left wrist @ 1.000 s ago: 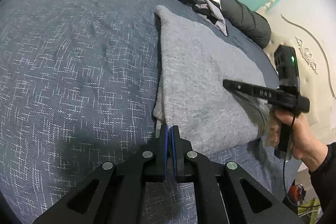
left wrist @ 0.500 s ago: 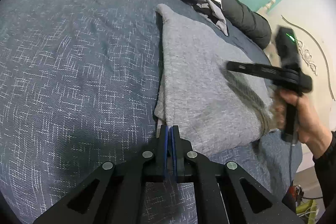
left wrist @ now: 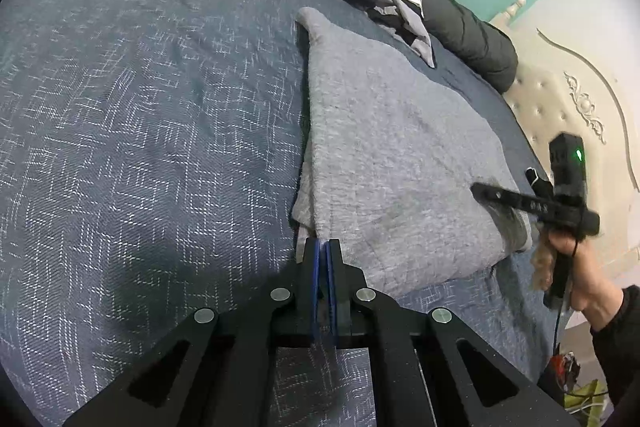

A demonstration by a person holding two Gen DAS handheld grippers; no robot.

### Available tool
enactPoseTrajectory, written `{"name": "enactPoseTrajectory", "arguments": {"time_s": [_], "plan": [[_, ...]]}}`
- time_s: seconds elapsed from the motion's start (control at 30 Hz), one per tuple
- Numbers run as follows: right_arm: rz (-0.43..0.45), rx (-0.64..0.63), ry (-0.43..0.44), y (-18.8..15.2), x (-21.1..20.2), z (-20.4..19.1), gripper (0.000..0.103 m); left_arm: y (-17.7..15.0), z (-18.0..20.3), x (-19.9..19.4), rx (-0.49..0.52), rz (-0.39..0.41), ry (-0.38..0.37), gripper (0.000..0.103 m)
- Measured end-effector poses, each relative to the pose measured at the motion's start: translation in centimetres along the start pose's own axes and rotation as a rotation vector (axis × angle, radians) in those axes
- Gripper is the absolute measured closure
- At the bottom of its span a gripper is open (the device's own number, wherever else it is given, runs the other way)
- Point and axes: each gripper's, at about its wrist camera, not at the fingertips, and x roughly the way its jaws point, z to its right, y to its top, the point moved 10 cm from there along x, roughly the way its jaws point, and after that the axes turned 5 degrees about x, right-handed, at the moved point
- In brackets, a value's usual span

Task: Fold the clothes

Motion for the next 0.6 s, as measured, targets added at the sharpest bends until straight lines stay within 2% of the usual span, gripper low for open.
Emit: {"name": "enactPoseTrajectory", "arguments": {"time_s": [0.2,0.4,0.5,0.6], "plan": [[0.019,0.044,-0.026,2.2,1.2,0.6,0.091,0.0,-0.1,0.0,0.002,-0.005,-0.004,0.099],[0.003,0.032,-0.071,4.2,2.1,0.3,0.091,-0.1,-0.2,-0.4,-0.011,0.001,0.006,0.099],[-0.012,0.01,-0.069,2.7,1.2,-0.1,0.091,-0.1,-0.3,-0.6,-0.019,0.005,0.012,0.099],[-0.019,-0.003,-0.051,-0.4,-0.5,-0.6,0.091,-0.2,-0.4,-0.9,-0.027,0.008,0.018,0.099]]}}
